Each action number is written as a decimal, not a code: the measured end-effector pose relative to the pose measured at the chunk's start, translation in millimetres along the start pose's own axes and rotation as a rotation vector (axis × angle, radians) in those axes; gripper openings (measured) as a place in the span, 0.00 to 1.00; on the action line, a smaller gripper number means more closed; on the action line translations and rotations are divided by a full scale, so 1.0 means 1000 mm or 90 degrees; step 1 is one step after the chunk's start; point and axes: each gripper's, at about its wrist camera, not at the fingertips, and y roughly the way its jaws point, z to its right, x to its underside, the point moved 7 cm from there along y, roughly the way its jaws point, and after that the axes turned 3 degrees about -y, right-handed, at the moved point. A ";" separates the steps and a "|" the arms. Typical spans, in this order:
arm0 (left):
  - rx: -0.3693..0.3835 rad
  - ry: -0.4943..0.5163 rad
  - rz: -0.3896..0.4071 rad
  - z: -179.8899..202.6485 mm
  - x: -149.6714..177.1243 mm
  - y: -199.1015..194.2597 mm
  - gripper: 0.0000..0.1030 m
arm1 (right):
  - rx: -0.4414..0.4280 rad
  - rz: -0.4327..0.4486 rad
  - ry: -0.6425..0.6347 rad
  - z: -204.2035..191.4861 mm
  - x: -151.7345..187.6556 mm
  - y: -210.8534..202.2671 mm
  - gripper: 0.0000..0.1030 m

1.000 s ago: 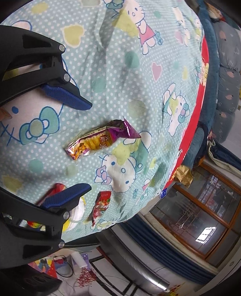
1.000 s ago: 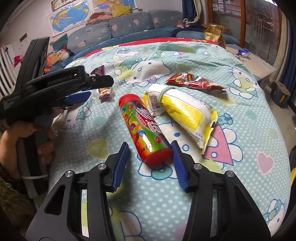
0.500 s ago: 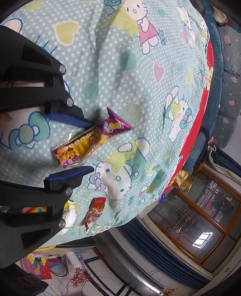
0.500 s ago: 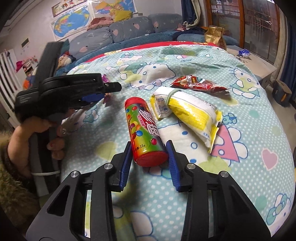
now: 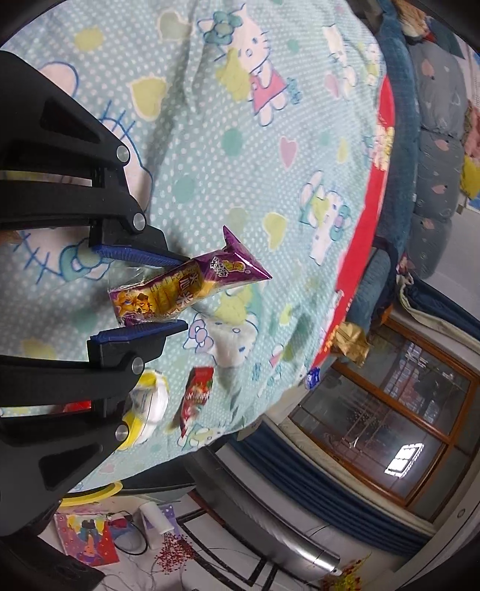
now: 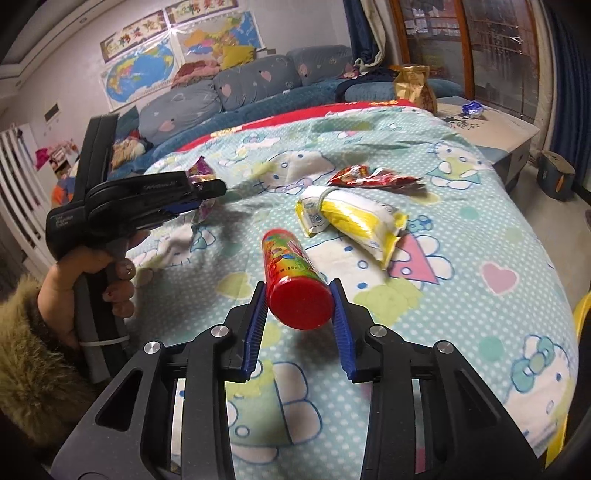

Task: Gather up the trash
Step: 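Lift the snack stick with the left gripper while the right grasps the red candy tube, then carry the snack stick and red tube over the yellow bin with both grippers, then open both grippers to drop the snack stick and red tube into the bin, then move both open grippers back over the yellow bag and red wrapper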

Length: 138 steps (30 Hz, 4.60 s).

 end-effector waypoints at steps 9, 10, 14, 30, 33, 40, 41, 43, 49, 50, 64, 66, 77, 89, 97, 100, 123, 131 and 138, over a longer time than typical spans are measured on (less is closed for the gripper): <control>0.016 0.031 0.027 0.024 0.000 -0.026 0.27 | 0.014 0.031 0.039 0.021 0.000 -0.027 0.25; 0.022 0.036 0.025 0.028 0.001 -0.028 0.27 | 0.016 0.033 0.041 0.023 0.000 -0.030 0.25; 0.050 0.064 0.013 0.051 0.010 -0.030 0.27 | 0.024 0.046 0.053 0.031 0.001 -0.039 0.24; 0.117 0.136 -0.027 0.118 0.040 -0.021 0.27 | 0.080 0.099 0.112 0.079 -0.004 -0.078 0.23; 0.130 0.150 -0.036 0.130 0.046 -0.018 0.27 | 0.093 0.109 0.126 0.090 -0.003 -0.086 0.23; 0.161 0.189 -0.057 0.163 0.065 -0.015 0.27 | 0.121 0.126 0.154 0.115 0.002 -0.102 0.23; 0.164 0.193 -0.059 0.167 0.067 -0.015 0.27 | 0.126 0.129 0.158 0.119 0.003 -0.105 0.23; 0.172 0.204 -0.064 0.176 0.073 -0.015 0.27 | 0.133 0.133 0.166 0.124 0.004 -0.109 0.23; 0.192 0.227 -0.075 0.196 0.086 -0.014 0.27 | 0.159 0.145 0.186 0.143 0.010 -0.122 0.23; 0.196 0.232 -0.077 0.200 0.088 -0.015 0.27 | 0.163 0.146 0.188 0.146 0.011 -0.124 0.23; 0.241 0.297 -0.106 0.244 0.124 -0.020 0.27 | 0.230 0.147 0.218 0.186 0.035 -0.152 0.23; 0.246 0.304 -0.111 0.248 0.129 -0.020 0.27 | 0.242 0.144 0.222 0.192 0.041 -0.158 0.23; 0.278 0.347 -0.128 0.281 0.155 -0.022 0.27 | 0.306 0.152 0.263 0.230 0.060 -0.187 0.23; 0.309 0.407 -0.141 0.323 0.180 -0.017 0.27 | 0.344 0.161 0.306 0.260 0.076 -0.208 0.23; 0.324 0.440 -0.159 0.344 0.202 -0.008 0.27 | 0.365 0.167 0.342 0.278 0.087 -0.222 0.23; 0.330 0.447 -0.166 0.350 0.209 -0.005 0.27 | 0.373 0.169 0.354 0.283 0.090 -0.226 0.23; 0.358 0.498 -0.211 0.382 0.257 0.038 0.93 | 0.371 0.190 0.435 0.313 0.112 -0.242 0.45; 0.289 0.431 -0.170 0.349 0.221 0.037 0.94 | 0.379 0.168 0.376 0.297 0.096 -0.230 0.57; 0.239 0.383 -0.125 0.316 0.185 0.028 0.94 | 0.336 0.159 0.338 0.271 0.077 -0.210 0.57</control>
